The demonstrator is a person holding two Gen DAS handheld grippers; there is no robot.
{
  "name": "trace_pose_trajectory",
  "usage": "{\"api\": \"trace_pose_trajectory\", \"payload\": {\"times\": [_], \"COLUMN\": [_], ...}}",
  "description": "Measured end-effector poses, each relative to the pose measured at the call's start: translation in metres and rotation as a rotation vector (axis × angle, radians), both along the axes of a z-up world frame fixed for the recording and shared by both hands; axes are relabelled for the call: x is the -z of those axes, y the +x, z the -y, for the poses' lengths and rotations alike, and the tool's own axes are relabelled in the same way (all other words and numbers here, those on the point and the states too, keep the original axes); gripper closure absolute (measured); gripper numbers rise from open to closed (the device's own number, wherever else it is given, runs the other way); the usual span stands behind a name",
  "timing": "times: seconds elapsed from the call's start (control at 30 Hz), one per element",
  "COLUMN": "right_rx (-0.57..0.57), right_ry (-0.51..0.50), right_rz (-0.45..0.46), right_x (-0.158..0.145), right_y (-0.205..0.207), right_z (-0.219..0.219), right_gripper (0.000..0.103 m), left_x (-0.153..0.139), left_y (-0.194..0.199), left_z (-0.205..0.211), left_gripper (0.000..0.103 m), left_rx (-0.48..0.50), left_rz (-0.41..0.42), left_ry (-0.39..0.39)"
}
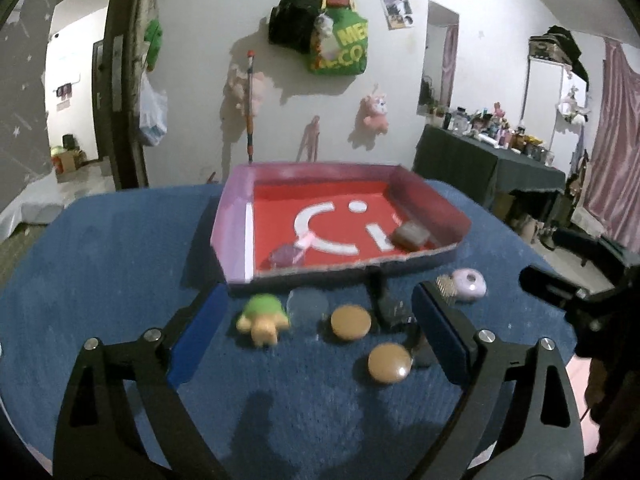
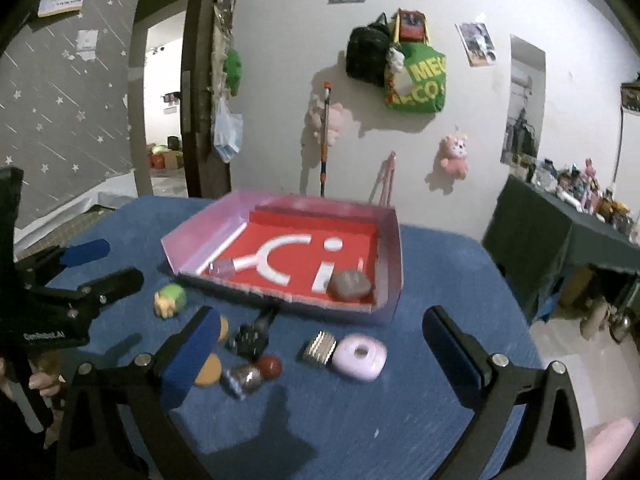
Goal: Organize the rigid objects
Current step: 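Open both tools to release the items in the box and lift away, then grasp the tan round sponge with the left tool while the right grasps the white compact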
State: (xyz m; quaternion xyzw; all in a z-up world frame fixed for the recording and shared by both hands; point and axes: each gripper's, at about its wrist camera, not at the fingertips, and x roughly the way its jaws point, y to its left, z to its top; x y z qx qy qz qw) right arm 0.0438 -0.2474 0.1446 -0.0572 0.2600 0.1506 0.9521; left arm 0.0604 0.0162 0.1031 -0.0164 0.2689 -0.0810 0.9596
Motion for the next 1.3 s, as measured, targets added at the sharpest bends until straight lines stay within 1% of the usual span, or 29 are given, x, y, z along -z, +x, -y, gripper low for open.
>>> {"api": "trace_pose_trajectory", "payload": {"times": [0.17, 0.23, 0.4, 0.53, 0.67, 0.87, 0.93, 1.07, 1.1, 1.13, 1.2, 1.27, 1.3], "right_rx": [0.033, 0.047, 0.069, 0.085, 0.087, 0.091, 0.086, 0.059, 0.045, 0.036, 0.013, -0.003, -0.008], "right_ry": [0.035, 0.035, 0.04, 0.023, 0.008, 0.026, 0.036, 0.018, 0.009, 0.0, -0.013, -0.016, -0.022], "right_rz": [-0.073, -0.088, -0.144, -0.148, -0.158, -0.213, -0.238, -0.291, -0.305, -0.315, -0.344, -0.368, -0.377], "right_x": [0.04, 0.052, 0.073, 0.078, 0.08, 0.08, 0.079, 0.08, 0.081, 0.082, 0.086, 0.091, 0.093], "right_y": [-0.002, -0.002, 0.005, 0.011, 0.019, 0.045, 0.054, 0.073, 0.077, 0.08, 0.088, 0.095, 0.097], "right_z": [0.001, 0.002, 0.007, 0.009, 0.012, 0.033, 0.041, 0.048, 0.049, 0.048, 0.048, 0.047, 0.046], "right_gripper": [0.0, 0.0, 0.0, 0.0, 0.0, 0.0, 0.0, 0.001, 0.002, 0.003, 0.005, 0.01, 0.011], "left_x": [0.026, 0.036, 0.051, 0.054, 0.057, 0.064, 0.066, 0.069, 0.07, 0.07, 0.073, 0.076, 0.076], "left_y": [-0.002, -0.001, 0.004, 0.008, 0.012, 0.018, 0.02, 0.025, 0.026, 0.027, 0.03, 0.032, 0.033], "left_z": [0.003, 0.005, 0.011, 0.014, 0.016, 0.026, 0.03, 0.039, 0.04, 0.041, 0.043, 0.044, 0.044], "left_gripper": [0.009, 0.009, 0.009, 0.009, 0.009, 0.009, 0.009, 0.009, 0.011, 0.016, 0.024, 0.026, 0.026], "left_rx": [-0.017, -0.016, 0.004, 0.021, 0.057, 0.119, 0.133, 0.16, 0.161, 0.161, 0.163, 0.171, 0.171], "left_rz": [-0.059, -0.086, -0.139, -0.159, -0.189, -0.25, -0.265, -0.288, -0.288, -0.29, -0.307, -0.322, -0.321], "left_ry": [0.017, 0.021, 0.019, 0.018, -0.003, -0.003, 0.011, 0.037, 0.042, 0.05, 0.07, 0.065, 0.065]}}
